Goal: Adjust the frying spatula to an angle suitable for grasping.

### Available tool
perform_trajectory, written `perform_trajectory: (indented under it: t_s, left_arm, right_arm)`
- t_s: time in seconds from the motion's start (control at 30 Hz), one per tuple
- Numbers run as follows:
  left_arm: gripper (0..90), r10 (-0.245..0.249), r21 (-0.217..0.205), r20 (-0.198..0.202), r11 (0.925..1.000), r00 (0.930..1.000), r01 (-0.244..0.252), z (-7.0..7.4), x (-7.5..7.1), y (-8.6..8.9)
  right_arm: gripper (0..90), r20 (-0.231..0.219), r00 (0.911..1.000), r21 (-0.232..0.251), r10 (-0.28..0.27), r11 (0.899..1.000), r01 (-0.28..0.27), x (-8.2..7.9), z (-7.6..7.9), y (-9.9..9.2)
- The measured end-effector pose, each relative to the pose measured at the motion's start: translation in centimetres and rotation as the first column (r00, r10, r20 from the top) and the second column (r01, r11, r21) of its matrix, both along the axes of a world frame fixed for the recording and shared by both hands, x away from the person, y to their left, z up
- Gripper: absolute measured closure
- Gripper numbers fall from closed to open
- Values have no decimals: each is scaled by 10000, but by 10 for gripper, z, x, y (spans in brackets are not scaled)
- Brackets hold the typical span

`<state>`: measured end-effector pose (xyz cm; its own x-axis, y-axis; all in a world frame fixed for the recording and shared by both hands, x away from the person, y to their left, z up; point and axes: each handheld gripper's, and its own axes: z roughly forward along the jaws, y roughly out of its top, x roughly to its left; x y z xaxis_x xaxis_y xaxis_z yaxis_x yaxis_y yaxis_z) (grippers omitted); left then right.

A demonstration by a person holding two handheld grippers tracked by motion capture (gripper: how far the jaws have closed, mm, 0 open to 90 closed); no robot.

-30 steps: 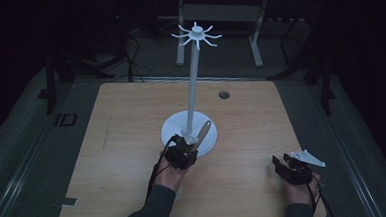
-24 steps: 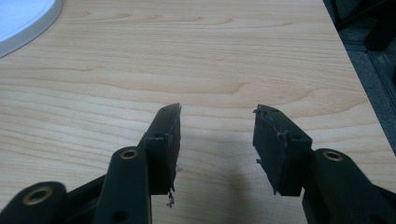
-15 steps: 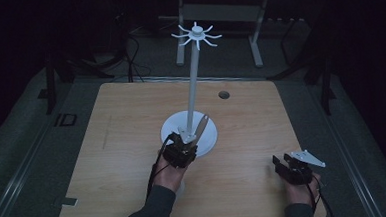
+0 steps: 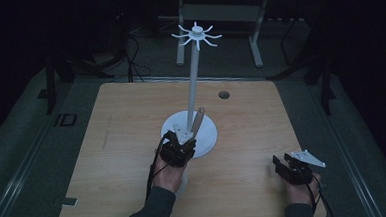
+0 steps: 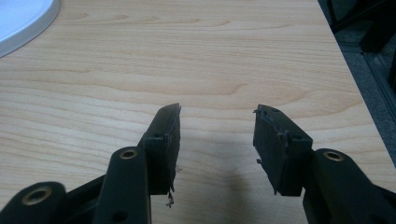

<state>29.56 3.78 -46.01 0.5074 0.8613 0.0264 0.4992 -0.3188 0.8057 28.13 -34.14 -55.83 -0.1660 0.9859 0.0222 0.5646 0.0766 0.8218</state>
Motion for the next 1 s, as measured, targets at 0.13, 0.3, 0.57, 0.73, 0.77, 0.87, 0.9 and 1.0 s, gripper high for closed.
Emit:
perform_trajectory:
  t_s: [0.13, 0.3, 0.57, 0.73, 0.77, 0.87, 0.9, 1.0]
  left_arm:
    - [744, 126, -117, 191, 9999, 9997, -124, 4, -2, 1]
    - [744, 246, -238, 354, 9994, 9991, -238, 7, -3, 4]
    - [744, 349, -336, 564, 9989, 9978, -331, 9, -5, 4]
    - [744, 480, -436, 659, 9980, 9967, -452, 10, -6, 6]
    - [744, 519, -479, 709, 9977, 9961, -486, 11, -6, 6]
    - [744, 569, -556, 775, 9971, 9954, -527, 12, -7, 7]
    - [744, 593, -551, 812, 9970, 9949, -549, 13, -8, 7]
    - [744, 637, -581, 870, 9966, 9942, -588, 13, -9, 7]
  right_arm:
    - [509, 2, 10000, -24, 14, 10000, -14, 0, 0, 0]
    - [509, -9, 10000, -57, 18, 10000, -18, 0, -1, 0]
    - [509, -49, 10000, -69, -1, 10000, 1, 1, -1, 0]
    - [509, -66, 10000, -75, -34, 10000, 33, 0, -1, -1]
    - [510, -48, 10000, -99, -28, 9999, 27, 1, -1, -1]
    - [509, -35, 10000, -106, -42, 9999, 42, 0, -1, -1]
    - [509, -35, 10000, -106, -42, 9999, 42, 0, -1, -1]
    - [509, -38, 10000, -87, -46, 10000, 46, 0, -1, -1]
